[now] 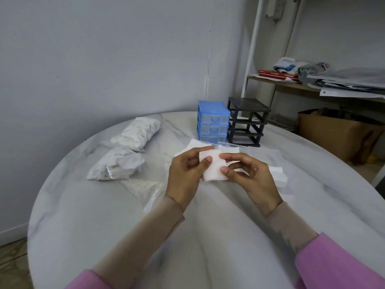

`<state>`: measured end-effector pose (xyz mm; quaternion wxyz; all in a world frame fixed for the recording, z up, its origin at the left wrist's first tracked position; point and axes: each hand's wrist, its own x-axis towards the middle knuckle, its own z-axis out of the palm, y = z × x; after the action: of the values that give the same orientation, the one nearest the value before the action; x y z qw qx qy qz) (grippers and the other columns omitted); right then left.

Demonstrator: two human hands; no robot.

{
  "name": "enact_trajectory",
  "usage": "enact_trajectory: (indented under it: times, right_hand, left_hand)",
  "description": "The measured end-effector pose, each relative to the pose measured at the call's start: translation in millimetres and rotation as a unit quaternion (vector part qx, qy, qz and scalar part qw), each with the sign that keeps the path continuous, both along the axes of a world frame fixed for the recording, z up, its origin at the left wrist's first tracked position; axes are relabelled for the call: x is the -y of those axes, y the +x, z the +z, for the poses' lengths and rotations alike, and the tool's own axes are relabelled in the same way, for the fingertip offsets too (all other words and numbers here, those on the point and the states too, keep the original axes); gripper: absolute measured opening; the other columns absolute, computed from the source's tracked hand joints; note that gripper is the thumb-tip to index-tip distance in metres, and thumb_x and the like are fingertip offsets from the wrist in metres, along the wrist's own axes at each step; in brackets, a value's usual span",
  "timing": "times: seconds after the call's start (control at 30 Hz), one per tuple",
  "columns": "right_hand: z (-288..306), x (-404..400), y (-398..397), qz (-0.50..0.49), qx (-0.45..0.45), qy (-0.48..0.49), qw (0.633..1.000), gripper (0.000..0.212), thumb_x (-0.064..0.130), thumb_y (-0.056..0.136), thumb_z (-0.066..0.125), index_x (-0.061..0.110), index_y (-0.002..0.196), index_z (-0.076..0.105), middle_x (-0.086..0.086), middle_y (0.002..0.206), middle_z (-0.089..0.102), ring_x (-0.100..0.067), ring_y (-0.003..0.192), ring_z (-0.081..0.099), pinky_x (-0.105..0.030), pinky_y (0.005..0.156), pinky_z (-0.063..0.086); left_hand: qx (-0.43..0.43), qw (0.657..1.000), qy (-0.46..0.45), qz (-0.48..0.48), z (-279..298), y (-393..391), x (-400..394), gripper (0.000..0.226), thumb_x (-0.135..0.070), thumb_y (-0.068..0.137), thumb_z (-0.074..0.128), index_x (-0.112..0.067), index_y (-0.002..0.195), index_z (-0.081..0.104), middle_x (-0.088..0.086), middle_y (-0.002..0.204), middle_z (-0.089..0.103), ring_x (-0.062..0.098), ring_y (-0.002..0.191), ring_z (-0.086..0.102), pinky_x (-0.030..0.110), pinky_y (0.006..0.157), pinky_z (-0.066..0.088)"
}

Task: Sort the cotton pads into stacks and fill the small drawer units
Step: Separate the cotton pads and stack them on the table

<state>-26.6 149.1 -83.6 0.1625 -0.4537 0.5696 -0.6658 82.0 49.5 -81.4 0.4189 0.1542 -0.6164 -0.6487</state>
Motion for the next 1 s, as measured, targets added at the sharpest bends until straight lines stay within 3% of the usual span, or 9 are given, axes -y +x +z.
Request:
enact_trajectory:
  times: [0.07,0.2,0.3,0.4,0.53,0.67,0.77,0.9,1.0]
  right_hand:
    - [1,0,1,-0.009,-0.004,-0.005,1.0,0.017,0.004,0.08,0.066,0.015,0.092,0.064,0.007,0.096,0.064,-0.002,0.074,0.057,-0.015,0.069,0.048]
    - [1,1,0,0.003,0.006,-0.005,1.0,0.028,0.0,0.08,0.065,0.019,0.093,0.049,0.006,0.096,0.059,-0.001,0.074,0.058,-0.018,0.069,0.05]
    - [-1,1,-1,0.036,0.009,0.014,0.999,0.024,0.001,0.083,0.062,0.019,0.093,0.05,0.0,0.091,0.059,-0.007,0.069,0.059,-0.023,0.066,0.052]
    - [-2,1,0,0.072,0.035,0.02,0.997,0.019,-0.004,0.085,0.058,0.014,0.089,0.053,-0.004,0.086,0.056,-0.008,0.065,0.059,-0.024,0.058,0.053]
    - [-7,4,-2,0.046,0.001,0.024,0.999,0.018,-0.003,0.087,0.057,0.014,0.09,0.058,0.0,0.094,0.058,-0.009,0.071,0.057,-0.021,0.06,0.052]
    - [-10,6,-5,0.02,-0.011,0.023,0.999,0.02,-0.001,0.085,0.061,0.017,0.093,0.059,0.007,0.094,0.061,-0.007,0.073,0.057,-0.019,0.065,0.05]
    - [-9,5,-6,0.006,-0.023,0.031,0.999,0.028,0.0,0.08,0.068,0.02,0.096,0.059,0.007,0.093,0.061,-0.001,0.074,0.056,-0.016,0.07,0.049]
    - [-9,5,-8,0.017,-0.02,0.031,0.999,0.029,-0.003,0.082,0.065,0.022,0.095,0.059,0.008,0.089,0.06,-0.002,0.075,0.055,-0.02,0.072,0.046]
    - [-7,5,-11,0.022,-0.027,0.029,0.999,0.03,-0.004,0.083,0.064,0.022,0.097,0.06,0.007,0.09,0.062,-0.008,0.081,0.056,-0.025,0.078,0.046]
  left_hand:
    - [-0.009,1.0,-0.004,-0.006,1,1,-1,0.022,0.003,0.086,0.058,-0.012,0.099,0.067,0.006,0.086,0.071,0.007,0.074,0.068,0.02,0.064,0.053]
    - [-0.012,1.0,-0.012,-0.018,3,1,-4,0.027,0.004,0.085,0.059,-0.006,0.11,0.062,0.011,0.081,0.068,0.005,0.065,0.066,0.016,0.057,0.049]
    - [-0.012,1.0,-0.011,-0.002,2,0,-4,0.031,0.001,0.083,0.063,-0.007,0.113,0.059,0.013,0.081,0.069,0.006,0.065,0.065,0.016,0.057,0.049]
    - [-0.006,1.0,-0.019,0.023,0,1,-2,0.029,-0.001,0.081,0.066,-0.011,0.107,0.056,0.017,0.086,0.069,0.012,0.068,0.067,0.02,0.059,0.051]
    - [0.011,0.998,-0.038,0.038,-4,-1,-2,0.025,-0.001,0.086,0.061,-0.017,0.088,0.042,0.009,0.087,0.065,0.017,0.068,0.064,0.02,0.053,0.047]
    - [0.043,0.988,-0.133,0.065,-8,0,-3,0.021,0.0,0.086,0.06,-0.021,0.088,0.061,-0.003,0.089,0.064,0.015,0.072,0.058,0.012,0.059,0.043]
    - [0.038,0.987,-0.13,0.082,-8,1,-3,0.029,0.0,0.084,0.064,-0.024,0.101,0.06,-0.002,0.093,0.065,0.009,0.07,0.061,0.013,0.063,0.046]
    - [0.048,0.982,-0.158,0.091,-10,-2,-2,0.036,0.009,0.083,0.058,-0.024,0.068,0.059,-0.015,0.074,0.061,0.005,0.071,0.059,0.021,0.068,0.047]
    - [0.06,0.977,-0.184,0.092,-11,-4,-3,0.04,0.007,0.084,0.058,-0.026,0.065,0.067,-0.014,0.073,0.066,0.003,0.085,0.062,0.02,0.078,0.047]
